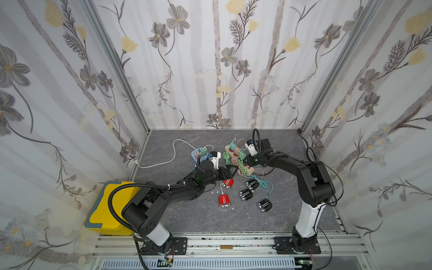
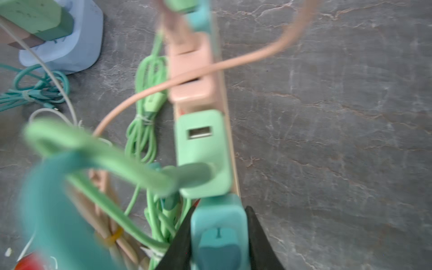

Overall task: Unplug the electric shaver
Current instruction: Adjust the socket at the center of the board.

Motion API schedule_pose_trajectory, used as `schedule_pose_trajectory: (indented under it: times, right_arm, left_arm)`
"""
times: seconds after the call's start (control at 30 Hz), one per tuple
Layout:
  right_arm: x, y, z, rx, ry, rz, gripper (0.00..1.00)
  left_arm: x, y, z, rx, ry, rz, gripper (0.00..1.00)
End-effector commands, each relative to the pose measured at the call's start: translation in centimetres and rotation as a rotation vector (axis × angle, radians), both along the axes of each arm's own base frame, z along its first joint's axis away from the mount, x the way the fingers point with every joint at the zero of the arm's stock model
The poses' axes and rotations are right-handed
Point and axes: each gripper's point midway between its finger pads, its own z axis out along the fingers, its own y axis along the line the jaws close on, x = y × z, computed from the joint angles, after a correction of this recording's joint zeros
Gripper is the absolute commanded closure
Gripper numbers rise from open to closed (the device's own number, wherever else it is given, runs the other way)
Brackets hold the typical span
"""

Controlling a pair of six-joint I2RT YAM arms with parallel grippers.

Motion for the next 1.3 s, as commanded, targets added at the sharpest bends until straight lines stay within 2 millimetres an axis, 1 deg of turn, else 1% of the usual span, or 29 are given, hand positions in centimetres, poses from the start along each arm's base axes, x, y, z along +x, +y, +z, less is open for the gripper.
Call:
schedule_pose_trajectory:
  times: [0.0,0.07,0.23,0.3,0.37,0.5,0.67,0.8,0.97,1.03,1.13,1.27]
  right_arm:
    - [-0.2,-1.2,0.5,-0.007,-0.025,-0.064,0.78]
    - [-0.5,-2.0,0.9,-0.004,-0.038,-0.105,0.8]
    - [-0.8,-3.9,1.1,-0.036,-0.045,-0.2,0.81]
    - [-0.7,-5.0,1.0,-0.07,-0.054,-0.255,0.82]
    - [-0.5,-5.6,1.2,-0.082,-0.066,-0.291,0.84]
    - [-0.3,-5.9,2.0,-0.07,-0.101,-0.323,0.84]
    - [0.0,-6.8,1.9,-0.104,-0.108,-0.363,0.83]
    - [-0.3,-6.2,1.8,-0.076,-0.096,-0.34,0.81]
    - [-0.9,-6.0,0.8,-0.066,-0.07,-0.331,0.76]
    - [-1.2,-6.2,0.6,-0.073,-0.069,-0.335,0.66]
    - [-1.6,-6.4,1.1,-0.068,-0.077,-0.336,0.61]
    - [-2.6,-6.5,2.0,-0.045,-0.085,-0.328,0.5]
  left_arm:
    - [0.1,-0.2,0.7,-0.018,-0.02,-0.01,0.0]
    - [0.1,-0.2,0.7,-0.017,-0.023,-0.012,0.0]
    - [0.1,-0.8,0.4,-0.009,-0.026,-0.034,0.01]
    - [0.1,-1.0,0.1,0.004,-0.024,-0.04,0.01]
    - [0.0,-1.3,-0.1,0.016,-0.022,-0.045,0.02]
    - [-0.2,-1.6,-0.6,0.03,-0.009,-0.052,0.05]
    - [-0.5,-2.1,-1.3,0.04,0.008,-0.057,0.07]
    - [-0.6,-2.5,-1.9,0.075,0.016,-0.065,0.11]
    - [-0.3,-3.0,-1.8,0.076,0.019,-0.074,0.13]
    - [-0.2,-3.1,-1.7,0.076,0.021,-0.074,0.14]
    - [-0.1,-3.3,-1.9,0.077,0.028,-0.079,0.14]
    - [0.1,-4.0,-2.2,0.079,0.035,-0.092,0.15]
